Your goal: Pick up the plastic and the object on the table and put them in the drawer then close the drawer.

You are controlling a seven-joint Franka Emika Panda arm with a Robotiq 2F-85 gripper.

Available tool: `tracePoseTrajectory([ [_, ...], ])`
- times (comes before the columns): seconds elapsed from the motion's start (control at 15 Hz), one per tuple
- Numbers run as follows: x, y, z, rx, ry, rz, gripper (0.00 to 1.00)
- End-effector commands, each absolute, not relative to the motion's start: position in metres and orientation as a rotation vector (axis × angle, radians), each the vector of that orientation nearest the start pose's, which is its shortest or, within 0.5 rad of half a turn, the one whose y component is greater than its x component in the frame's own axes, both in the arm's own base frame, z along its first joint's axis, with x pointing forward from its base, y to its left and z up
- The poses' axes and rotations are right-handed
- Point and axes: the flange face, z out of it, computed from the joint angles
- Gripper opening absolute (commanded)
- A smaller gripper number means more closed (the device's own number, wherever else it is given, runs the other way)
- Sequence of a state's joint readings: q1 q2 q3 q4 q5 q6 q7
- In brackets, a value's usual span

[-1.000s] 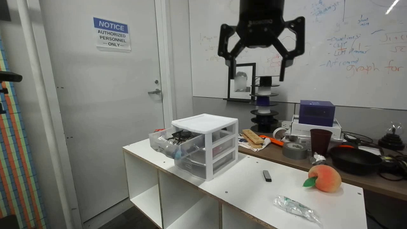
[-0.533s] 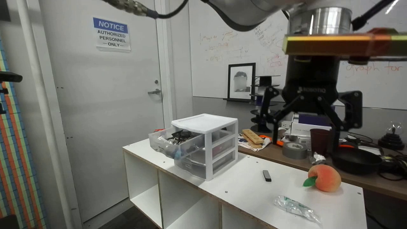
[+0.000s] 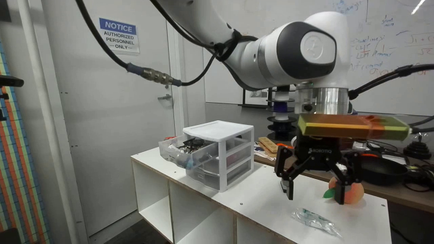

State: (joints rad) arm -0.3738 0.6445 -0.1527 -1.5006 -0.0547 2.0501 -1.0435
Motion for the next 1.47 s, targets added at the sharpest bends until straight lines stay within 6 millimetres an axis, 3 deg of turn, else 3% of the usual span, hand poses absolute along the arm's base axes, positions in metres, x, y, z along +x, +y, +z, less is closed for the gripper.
tracePoseTrajectory([
  [0.0, 0.649, -0.31, 0.26, -3.03, -1.017, 0.233, 1.0],
  [0.27, 0.692, -0.271, 0.243, -3.027, -1.145, 0.108, 1.0],
  [0.47, 0.711, -0.256, 0.239, -3.042, -1.23, 0.036, 1.0],
  [1.0, 0.722, -0.266, 0.222, -3.027, -1.162, -0.038, 1.0],
  [1.4, 0.73, -0.258, 0.218, -2.954, -1.022, -0.181, 1.0],
])
